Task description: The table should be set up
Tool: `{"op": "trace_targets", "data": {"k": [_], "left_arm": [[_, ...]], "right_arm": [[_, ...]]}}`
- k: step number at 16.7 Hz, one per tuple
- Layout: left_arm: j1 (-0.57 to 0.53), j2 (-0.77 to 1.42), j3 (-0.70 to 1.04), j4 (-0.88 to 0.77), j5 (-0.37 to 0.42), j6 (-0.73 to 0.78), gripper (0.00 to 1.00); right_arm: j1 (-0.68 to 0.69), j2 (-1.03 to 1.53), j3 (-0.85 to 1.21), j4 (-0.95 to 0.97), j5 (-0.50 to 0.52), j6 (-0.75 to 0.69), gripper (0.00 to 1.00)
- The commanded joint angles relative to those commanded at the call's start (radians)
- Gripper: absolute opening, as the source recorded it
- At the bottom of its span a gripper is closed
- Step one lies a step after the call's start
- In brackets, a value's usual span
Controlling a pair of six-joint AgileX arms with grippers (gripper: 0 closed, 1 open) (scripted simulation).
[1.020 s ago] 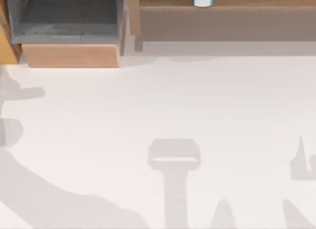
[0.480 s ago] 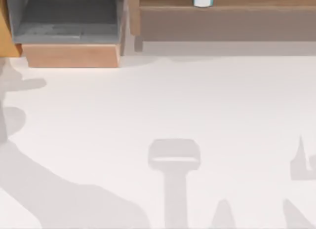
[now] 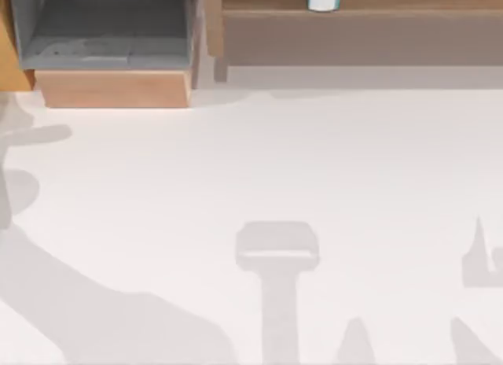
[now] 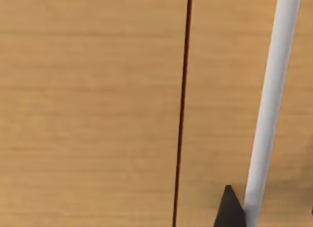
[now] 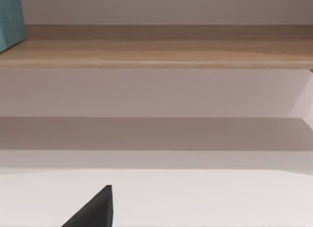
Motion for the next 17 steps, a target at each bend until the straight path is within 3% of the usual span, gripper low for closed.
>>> {"op": "trace_targets", "data": {"k": [4,5,17], "left_arm": [[0.000,0.000,0.000,0.000,0.000,0.000,0.98],[0.000,0.000,0.000,0.000,0.000,0.000,1.00],[0.020,-0.020,-0.085,0.019,0.013,0.006,1.00]], "right_arm": [[0.000,0.000,0.000,0.000,0.000,0.000,1.00],[0.000,0.000,0.000,0.000,0.000,0.000,1.00],[0.000,0.000,0.000,0.000,0.000,0.000,1.00]]}}
